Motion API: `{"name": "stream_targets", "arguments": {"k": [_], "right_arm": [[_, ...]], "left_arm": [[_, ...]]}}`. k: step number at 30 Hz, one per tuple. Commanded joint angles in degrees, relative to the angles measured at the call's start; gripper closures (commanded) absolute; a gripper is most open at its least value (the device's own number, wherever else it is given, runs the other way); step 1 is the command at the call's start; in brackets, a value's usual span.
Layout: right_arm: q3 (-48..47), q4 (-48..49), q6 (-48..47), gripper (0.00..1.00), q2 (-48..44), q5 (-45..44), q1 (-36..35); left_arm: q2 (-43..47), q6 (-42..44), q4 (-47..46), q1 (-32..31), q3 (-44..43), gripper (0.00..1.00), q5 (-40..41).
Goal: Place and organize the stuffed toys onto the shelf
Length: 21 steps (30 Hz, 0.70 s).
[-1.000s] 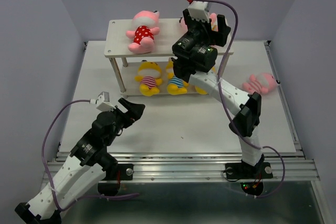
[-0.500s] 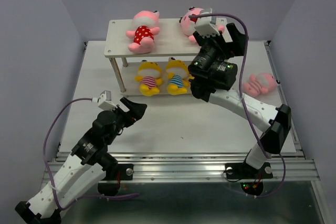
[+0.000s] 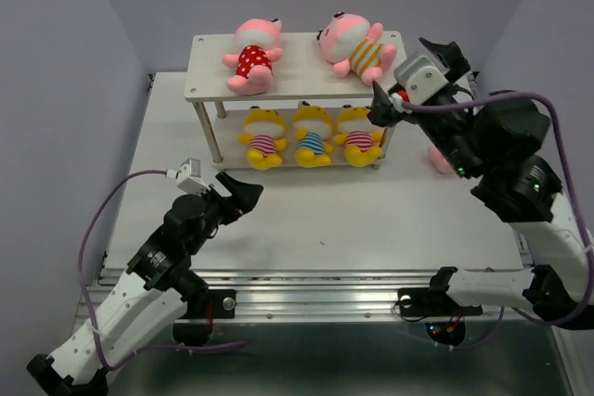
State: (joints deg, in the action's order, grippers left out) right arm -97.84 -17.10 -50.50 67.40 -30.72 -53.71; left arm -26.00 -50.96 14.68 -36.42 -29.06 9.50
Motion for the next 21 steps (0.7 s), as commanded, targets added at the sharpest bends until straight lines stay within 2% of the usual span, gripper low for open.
{"name": "stream_targets", "arguments": {"k": [1, 5, 8, 10, 12, 15, 18, 19, 21], "right_arm": [[-3.58, -22.05, 10.88, 0.00, -1.75, 20.26, -0.25], [-4.46, -26.49, 9.89, 0.00, 3.08, 15.43, -0.25], [-9.28, -25.88, 13.92, 0.00, 5.46, 18.40, 0.54], [-13.06, -21.60, 21.82, 0.00, 7.92, 17.46, 1.24], [-14.82, -16.50, 30.05, 0.00, 10.72, 11.50, 1.95], [-17.64, -16.38, 38.87, 0.00, 15.47, 3.22, 6.31], [-18.79, -16.38, 44.85, 0.01, 16.98, 8.54, 13.52], [-18.96, -16.56, 45.57, 0.02, 17.59, 11.62, 18.07], [-19.49, -16.56, 46.89, 0.02, 18.03, 16.71, 21.27]], "left_arm": [[0.60, 3.58, -3.43, -0.23, -2.23, 0.01, -1.41], [0.51, 4.82, -3.95, -0.23, -2.41, 0.01, -3.34], [0.34, 4.73, -4.66, -0.23, -2.14, 0.01, -3.96], [0.25, 4.38, -5.27, -0.31, -1.70, 0.01, -4.31], [0.33, 3.85, -5.88, -0.23, -1.00, 0.01, -4.49], [0.42, 3.67, -6.24, -0.23, -0.65, 0.01, -4.93], [0.60, 4.20, -5.89, -0.23, -0.74, 0.01, -5.10], [0.86, 4.29, -5.71, -0.31, -0.82, 0.01, -4.93], [1.12, 4.46, -5.36, -0.23, -0.65, 0.01, -4.66]]}}
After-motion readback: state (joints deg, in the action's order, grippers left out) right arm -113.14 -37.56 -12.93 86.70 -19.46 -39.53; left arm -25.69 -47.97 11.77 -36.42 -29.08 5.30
